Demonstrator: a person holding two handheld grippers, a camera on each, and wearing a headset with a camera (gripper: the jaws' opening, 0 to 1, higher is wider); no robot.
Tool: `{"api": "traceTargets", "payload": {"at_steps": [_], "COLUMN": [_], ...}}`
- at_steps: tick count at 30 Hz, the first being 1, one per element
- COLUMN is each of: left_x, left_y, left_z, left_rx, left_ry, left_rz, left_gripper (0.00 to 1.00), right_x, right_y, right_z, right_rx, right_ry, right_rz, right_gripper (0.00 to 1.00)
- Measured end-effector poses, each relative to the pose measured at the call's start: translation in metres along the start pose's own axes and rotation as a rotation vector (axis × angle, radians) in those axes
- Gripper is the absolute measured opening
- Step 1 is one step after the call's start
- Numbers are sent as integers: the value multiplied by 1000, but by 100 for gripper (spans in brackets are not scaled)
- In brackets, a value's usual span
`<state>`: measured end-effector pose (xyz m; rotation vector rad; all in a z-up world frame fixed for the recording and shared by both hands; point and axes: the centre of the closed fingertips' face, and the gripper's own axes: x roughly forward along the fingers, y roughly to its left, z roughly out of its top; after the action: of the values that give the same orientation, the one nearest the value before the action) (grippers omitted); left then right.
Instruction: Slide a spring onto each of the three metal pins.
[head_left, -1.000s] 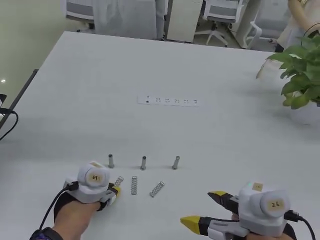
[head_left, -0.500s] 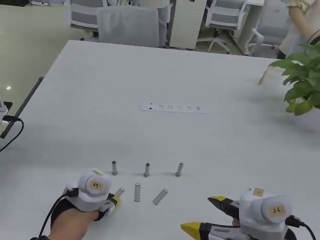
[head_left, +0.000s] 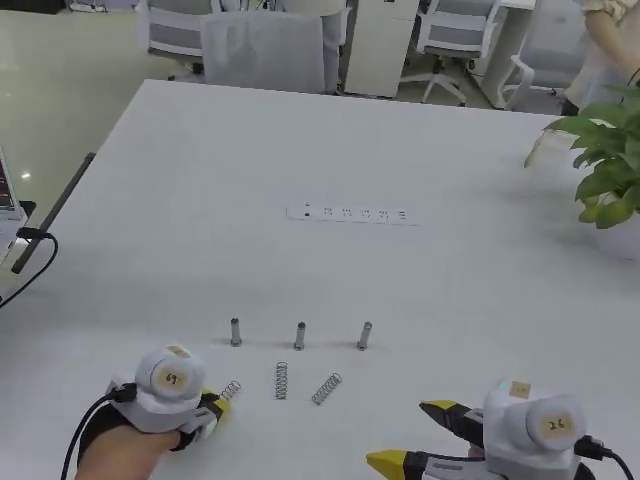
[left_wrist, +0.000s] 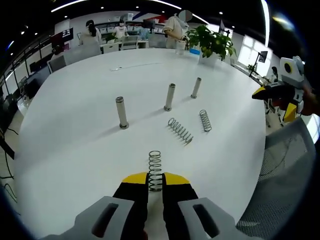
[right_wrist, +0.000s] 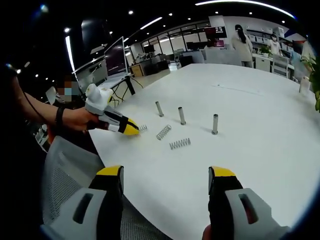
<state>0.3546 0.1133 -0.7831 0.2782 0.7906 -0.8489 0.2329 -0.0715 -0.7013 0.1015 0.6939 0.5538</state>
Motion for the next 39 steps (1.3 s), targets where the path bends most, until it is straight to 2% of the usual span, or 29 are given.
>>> {"api": "traceTargets", "payload": {"at_steps": [5, 16, 31, 39], "left_x": [-11, -30, -38, -40], "left_y": [1, -9, -35, -55], "left_z": [-6, -12, 9, 19], "left_rx": [0, 32, 77, 110], "left_ry": [-2, -16, -64, -82], "left_rz": [2, -9, -58, -92], "left_gripper": [2, 2, 2, 2], "right_x": [1, 6, 12, 17], "right_y": [1, 4, 9, 15], "right_z": [-3, -7, -10, -10], "right_rx": [7, 14, -1, -1], "right_ry": [6, 11, 28, 30], "right_rz": [5, 19, 54, 79], "right_gripper": [68, 68, 64, 63]}}
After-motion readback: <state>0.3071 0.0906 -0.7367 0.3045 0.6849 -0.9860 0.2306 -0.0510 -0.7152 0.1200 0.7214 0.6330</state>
